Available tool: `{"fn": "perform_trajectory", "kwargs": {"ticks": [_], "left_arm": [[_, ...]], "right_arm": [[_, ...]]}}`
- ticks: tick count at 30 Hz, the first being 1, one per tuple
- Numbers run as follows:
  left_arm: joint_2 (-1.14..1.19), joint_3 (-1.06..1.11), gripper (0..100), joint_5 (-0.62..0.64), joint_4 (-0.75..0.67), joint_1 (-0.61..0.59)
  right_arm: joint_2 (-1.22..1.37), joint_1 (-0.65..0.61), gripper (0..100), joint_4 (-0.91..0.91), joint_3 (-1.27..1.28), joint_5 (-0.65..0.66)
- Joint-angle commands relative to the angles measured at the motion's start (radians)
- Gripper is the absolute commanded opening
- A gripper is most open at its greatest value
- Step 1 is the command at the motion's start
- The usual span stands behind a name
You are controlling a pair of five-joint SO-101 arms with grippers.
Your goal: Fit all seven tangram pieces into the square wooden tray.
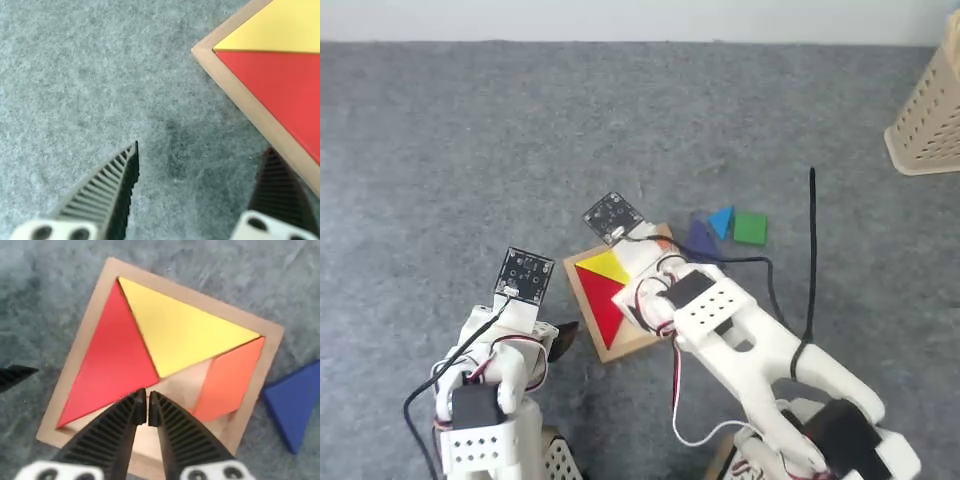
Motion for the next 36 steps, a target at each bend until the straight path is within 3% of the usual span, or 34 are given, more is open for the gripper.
{"fn": "perform_trajectory", "kwargs": {"ticks": [1, 14, 21, 27, 36], "left_arm": [[-0.014, -0.005, 35, -0.005, 0.000, 0.005], [-0.014, -0.005, 35, -0.005, 0.000, 0.005], [-0.014, -0.005, 35, -0.005, 0.000, 0.005], [-0.014, -0.005, 35, -0.005, 0.000, 0.005], [-0.014, -0.005, 35, -0.005, 0.000, 0.005]], "right_arm": [[-0.007, 0.050, 1.3, -0.039, -0.008, -0.008], [0.119, 0.031, 1.1, -0.016, -0.051, 0.008], [0.142, -0.077, 0.9, 0.044, -0.048, 0.118], [0.147, -0.085, 1.0, 0.082, -0.046, 0.244], [-0.025, 0.010, 1.3, 0.082, -0.012, 0.161]]}}
